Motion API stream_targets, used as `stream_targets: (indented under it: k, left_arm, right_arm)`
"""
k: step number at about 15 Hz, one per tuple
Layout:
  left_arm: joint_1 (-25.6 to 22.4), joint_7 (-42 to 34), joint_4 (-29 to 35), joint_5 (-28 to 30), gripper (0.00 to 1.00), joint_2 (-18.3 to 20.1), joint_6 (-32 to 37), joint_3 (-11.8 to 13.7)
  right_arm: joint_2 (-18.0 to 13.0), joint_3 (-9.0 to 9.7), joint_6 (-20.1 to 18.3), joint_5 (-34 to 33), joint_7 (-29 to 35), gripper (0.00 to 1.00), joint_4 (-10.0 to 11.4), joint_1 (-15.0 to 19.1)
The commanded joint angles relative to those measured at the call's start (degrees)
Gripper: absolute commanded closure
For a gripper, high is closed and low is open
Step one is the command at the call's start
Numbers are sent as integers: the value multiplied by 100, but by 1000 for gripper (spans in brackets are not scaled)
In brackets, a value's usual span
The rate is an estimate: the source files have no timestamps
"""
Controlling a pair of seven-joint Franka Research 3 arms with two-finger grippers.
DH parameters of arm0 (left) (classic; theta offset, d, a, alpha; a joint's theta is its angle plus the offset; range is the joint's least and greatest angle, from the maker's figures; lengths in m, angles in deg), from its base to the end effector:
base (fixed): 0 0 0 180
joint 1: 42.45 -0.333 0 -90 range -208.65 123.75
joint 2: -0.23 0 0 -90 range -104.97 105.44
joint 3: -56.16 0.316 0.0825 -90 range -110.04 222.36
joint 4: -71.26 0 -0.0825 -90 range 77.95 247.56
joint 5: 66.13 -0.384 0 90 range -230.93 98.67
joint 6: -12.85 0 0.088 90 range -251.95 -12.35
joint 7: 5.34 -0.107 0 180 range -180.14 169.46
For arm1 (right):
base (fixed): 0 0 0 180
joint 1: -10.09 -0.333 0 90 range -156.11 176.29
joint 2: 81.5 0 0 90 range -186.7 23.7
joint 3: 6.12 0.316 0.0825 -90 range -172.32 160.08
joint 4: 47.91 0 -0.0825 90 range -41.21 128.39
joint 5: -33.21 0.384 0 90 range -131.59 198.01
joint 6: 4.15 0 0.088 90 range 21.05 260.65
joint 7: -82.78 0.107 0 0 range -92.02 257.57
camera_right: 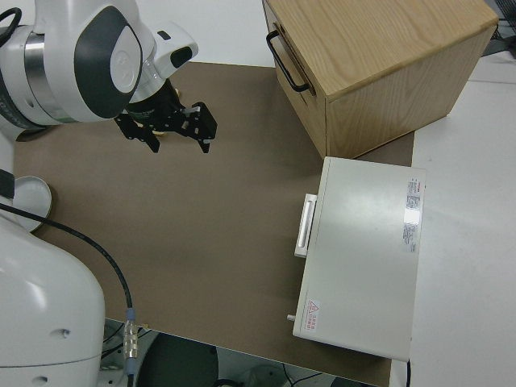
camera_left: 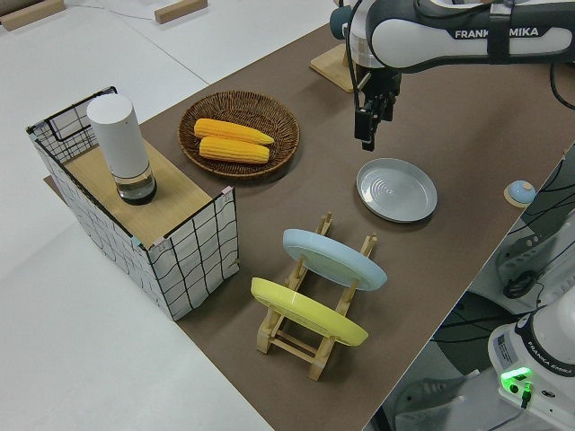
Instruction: Pick gray plate from low plate rack and place it on table with left arm
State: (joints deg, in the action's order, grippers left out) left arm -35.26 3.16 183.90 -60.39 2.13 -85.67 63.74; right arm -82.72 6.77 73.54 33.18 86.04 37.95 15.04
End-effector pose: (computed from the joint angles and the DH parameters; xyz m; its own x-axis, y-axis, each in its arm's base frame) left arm 0.5239 -0.0052 0.4699 0.9599 0.1672 -0.2248 0.1861 -0.9804 0.0654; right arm 0.5197 0.0739 0.6515 0.9894 0.0798 -0.1210 0.0819 -0.9966 0.0122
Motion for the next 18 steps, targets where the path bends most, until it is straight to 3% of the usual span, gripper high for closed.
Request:
stream_targets:
  k: [1,6,11,18]
  left_arm:
    - [45,3,-427,-109,5,31,-1,42]
    - [80,-24,-744,-925,0,57,25,-55]
    - [81,-15,-1279,-593,0,83,227,-55]
    - [81,-68,-1298,-530,0,92,219,-64]
  right_arm:
    - [-27,38,-87,20,-19,13,-35,76]
    - [-27,38,-87,20,-19,13,-35,76]
    - [-27,38,-87,20,-19,11,-35,76]
    - [-27,38,-87,20,-19,11,-35,85]
